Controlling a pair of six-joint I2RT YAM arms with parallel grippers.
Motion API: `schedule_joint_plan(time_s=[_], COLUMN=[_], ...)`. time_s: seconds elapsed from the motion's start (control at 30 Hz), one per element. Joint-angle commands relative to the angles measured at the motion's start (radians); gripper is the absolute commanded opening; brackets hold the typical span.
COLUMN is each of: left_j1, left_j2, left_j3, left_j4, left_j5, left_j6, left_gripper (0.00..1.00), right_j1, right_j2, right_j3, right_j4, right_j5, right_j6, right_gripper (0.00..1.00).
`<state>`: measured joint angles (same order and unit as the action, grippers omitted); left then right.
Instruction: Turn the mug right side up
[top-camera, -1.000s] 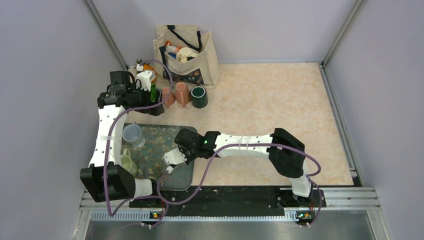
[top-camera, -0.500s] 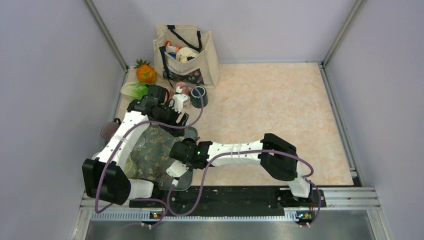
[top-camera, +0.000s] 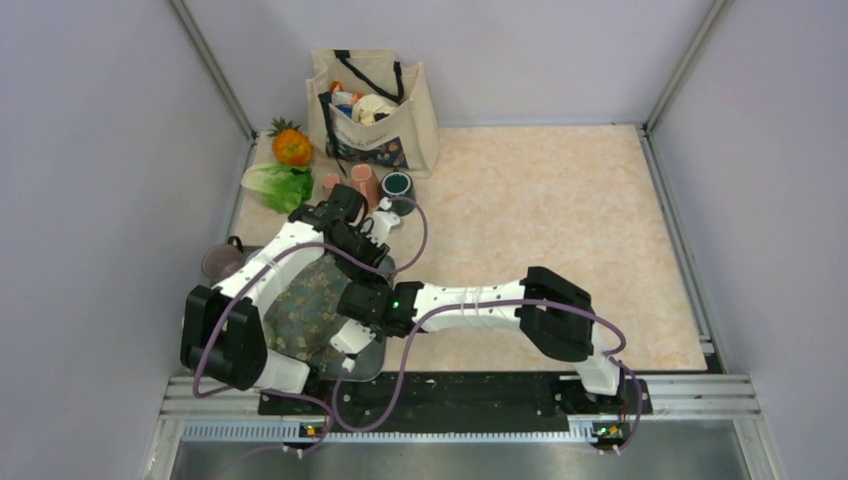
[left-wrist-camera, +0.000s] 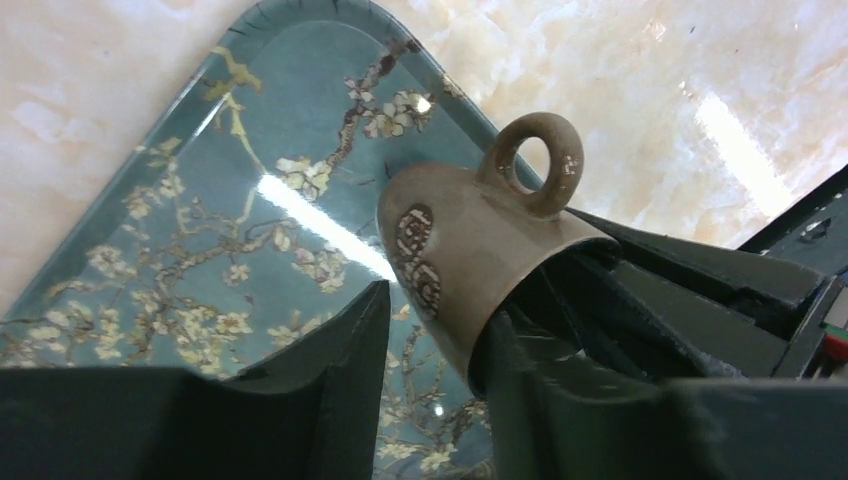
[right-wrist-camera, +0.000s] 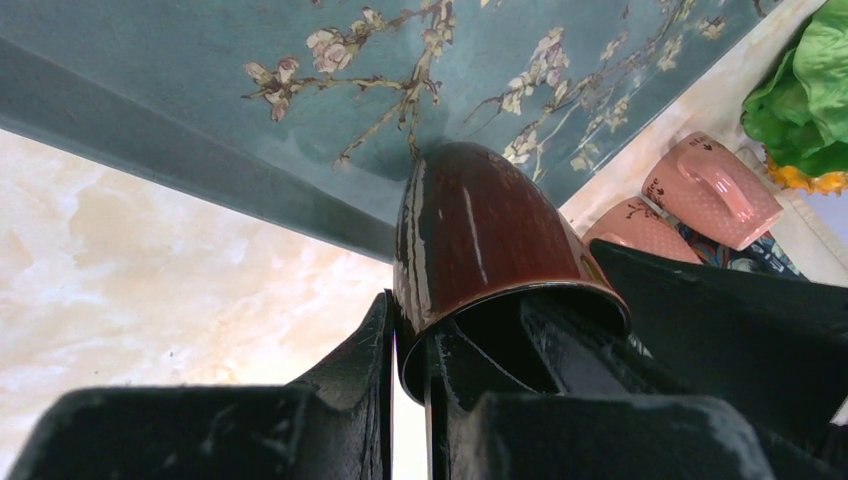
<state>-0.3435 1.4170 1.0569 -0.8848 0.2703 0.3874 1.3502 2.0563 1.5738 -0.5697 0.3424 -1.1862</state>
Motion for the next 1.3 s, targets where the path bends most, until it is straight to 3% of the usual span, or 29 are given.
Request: schedule_joint_plan(time_s=[0.0,0.07,0.1,0.23,0.27,0.37,0.47,0.6,0.83,1.17,1.2,1.27], left_j1=[-0.005,-0.006,-0.006,-0.005,-0.004,0.006,0.041,0.14,0.4,0.537,0.547,0.556], left_j2=[0.042,0.055,0.058,0.055,0.056,0.056,0.056,0.05,0.018,0.018,0.013,0.003], left_j3=[-0.002,0.003,0.003,0.002,0.002,0.0,0.002,0.012,0.014,-0.019,-0.017,-0.01], left_j4=[0.046,0.039,0.039,0.049,0.055,0.076,0.086,0.09,0.08,0.096,0.092,0.074], left_j5=[-0.107,-0.114,-0.114,-0.128,-0.146,-0.204,-0.233,-0.222,-0.164,-0.15,-0.151,-0.149], left_j6=[0.015,0.014,0.014,0.016,0.015,0.011,0.022,0.043,0.089,0.132,0.136,0.143], left_gripper=[0.29,0.05,0.0,0.0,0.0,0.0,0.0,0.0,0.0,0.0,0.05,0.26], right_j1=[0.012,0.013,0.013,0.012,0.013,0.013,0.023,0.049,0.06,0.048,0.039,0.014], right_j2=[-0.009,-0.01,-0.011,-0.023,-0.028,-0.061,-0.119,-0.206,-0.308,-0.396,-0.402,-0.415], right_j3=[0.075,0.077,0.076,0.05,0.041,0.009,-0.061,-0.162,-0.223,-0.307,-0.307,-0.307], right_j4=[0.024,0.029,0.038,0.13,0.154,0.214,0.317,0.428,0.457,0.516,0.516,0.52], right_j5=[0.033,0.048,0.059,0.152,0.171,0.204,0.229,0.235,0.161,0.156,0.159,0.156], right_j6=[0.0,0.002,0.005,0.011,0.011,0.013,-0.006,-0.033,0.041,0.149,0.175,0.227], right_gripper=[0.0,0.0,0.0,0.0,0.05,0.33,0.46,0.52,0.53,0.56,0.57,0.61])
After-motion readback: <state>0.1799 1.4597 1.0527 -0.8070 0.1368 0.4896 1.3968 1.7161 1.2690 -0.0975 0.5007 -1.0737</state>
